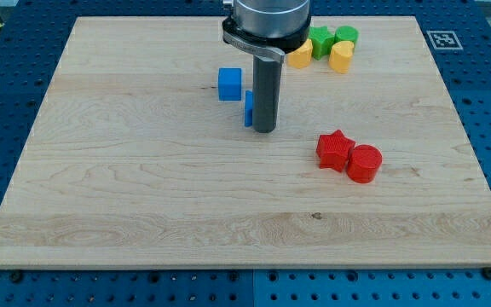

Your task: Slide the red star closer to the blue triangle

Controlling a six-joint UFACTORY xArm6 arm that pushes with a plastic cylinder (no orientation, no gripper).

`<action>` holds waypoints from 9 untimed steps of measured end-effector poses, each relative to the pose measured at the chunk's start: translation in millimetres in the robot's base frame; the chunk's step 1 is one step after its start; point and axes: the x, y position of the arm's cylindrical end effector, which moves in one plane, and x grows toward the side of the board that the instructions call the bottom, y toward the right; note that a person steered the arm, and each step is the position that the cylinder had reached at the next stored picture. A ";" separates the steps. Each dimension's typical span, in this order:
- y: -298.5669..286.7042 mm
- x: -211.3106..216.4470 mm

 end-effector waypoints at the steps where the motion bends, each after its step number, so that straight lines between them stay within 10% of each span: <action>1: 20.1 0.5; 9: 38.7 -17.6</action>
